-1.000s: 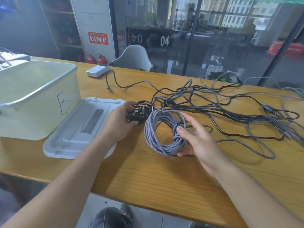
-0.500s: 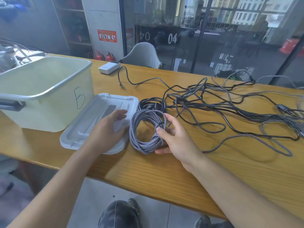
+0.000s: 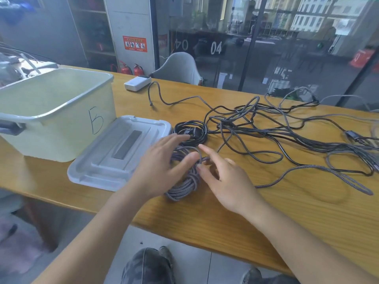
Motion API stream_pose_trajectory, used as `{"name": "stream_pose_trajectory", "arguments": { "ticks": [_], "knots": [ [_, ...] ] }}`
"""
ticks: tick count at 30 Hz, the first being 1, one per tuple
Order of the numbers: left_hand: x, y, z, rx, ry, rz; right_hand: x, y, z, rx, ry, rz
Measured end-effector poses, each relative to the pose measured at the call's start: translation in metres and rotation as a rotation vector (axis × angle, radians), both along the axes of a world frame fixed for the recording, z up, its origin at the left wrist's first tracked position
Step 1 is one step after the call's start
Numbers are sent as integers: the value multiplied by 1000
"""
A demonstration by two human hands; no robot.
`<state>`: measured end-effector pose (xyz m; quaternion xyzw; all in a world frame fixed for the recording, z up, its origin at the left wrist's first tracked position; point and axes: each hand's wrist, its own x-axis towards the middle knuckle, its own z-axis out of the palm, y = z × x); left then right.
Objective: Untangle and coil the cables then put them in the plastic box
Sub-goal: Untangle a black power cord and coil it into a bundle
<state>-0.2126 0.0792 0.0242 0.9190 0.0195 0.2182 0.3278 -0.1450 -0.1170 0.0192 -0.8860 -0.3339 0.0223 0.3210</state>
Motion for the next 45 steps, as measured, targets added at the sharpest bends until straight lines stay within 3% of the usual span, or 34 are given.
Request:
{"name": "stream_pose_trajectory", "arguments": {
  "ticks": [4,15,21,28,34,38,42,45],
  "knots": [
    [10,-14,-7,170,54,-19,10,-25,-5,-127,-158,56],
    [31,6,-2,196,151,14,30,-76,-18,-142,-42,201],
    [51,-33,14,229,82,-42,58,-107,1,-141,-168,124],
    [92,-91,8,231,26,-132,93,-163,5,-390,-147,48],
    [125,-124,9,179,-74,-129,97,-210,10,-283,-40,5],
    [151,-141,5,260,-96,-127,99,-221,15,-123,94,16],
    [172,-154,-4,373,-104,-111,111,-220,25,22,69,-30],
    [178,-153,-23,436,-138,-82,131,-225,31,65,-58,-195]
  ]
}}
